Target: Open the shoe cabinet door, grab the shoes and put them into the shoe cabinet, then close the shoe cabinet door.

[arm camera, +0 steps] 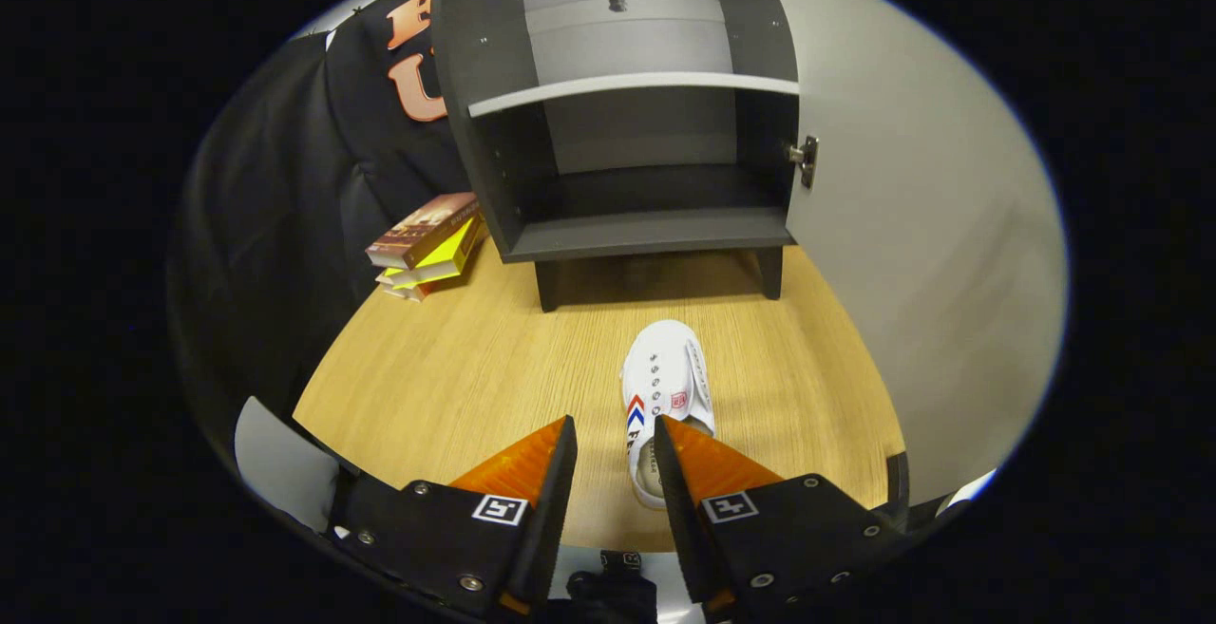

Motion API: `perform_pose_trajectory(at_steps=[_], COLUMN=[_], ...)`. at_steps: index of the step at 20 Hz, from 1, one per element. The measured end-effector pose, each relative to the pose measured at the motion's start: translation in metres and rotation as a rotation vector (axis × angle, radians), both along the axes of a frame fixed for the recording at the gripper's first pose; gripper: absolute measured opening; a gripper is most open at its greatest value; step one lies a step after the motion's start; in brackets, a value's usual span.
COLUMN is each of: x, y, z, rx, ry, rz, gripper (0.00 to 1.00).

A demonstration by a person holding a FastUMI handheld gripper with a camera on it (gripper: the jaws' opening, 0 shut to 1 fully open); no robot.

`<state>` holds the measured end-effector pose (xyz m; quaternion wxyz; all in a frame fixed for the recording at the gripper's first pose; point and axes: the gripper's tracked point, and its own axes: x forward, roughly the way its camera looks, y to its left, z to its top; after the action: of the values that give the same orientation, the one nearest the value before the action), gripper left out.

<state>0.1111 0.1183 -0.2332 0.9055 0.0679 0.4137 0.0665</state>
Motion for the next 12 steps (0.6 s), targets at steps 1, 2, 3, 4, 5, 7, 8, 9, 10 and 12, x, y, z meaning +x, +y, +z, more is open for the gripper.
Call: perform_pose_trajectory(at_steps=[1, 2, 3, 4, 5, 7, 8, 9, 10, 12], x=[-0.004, -0.007, -0.012, -0.014, -0.016, -0.019, -0.020, -0.022, -0.023, -0.023], y=[-0.001, -0.001, -0.003, -0.002, -0.002, -0.003, -0.002, -0.003, -0.002, 0.000], z=[-0.003, -0.006, -0.008, -0.010, -0.013, -0.015, -0.018, -0.019, -0.019, -0.018], rx=[-0.004, -0.009, -0.012, -0.014, -0.018, -0.018, -0.014, -0.013, -0.009, 0.002], ry=[0.024, 0.048, 0.072, 0.092, 0.110, 0.134, 0.143, 0.154, 0.164, 0.162], rz=[0.004, 0.007, 0.008, 0.008, 0.006, -0.002, -0.011, -0.021, -0.028, -0.043], gripper=[0.53, 0.53, 0.53, 0.53, 0.53, 0.53, 0.53, 0.53, 0.53, 0.52])
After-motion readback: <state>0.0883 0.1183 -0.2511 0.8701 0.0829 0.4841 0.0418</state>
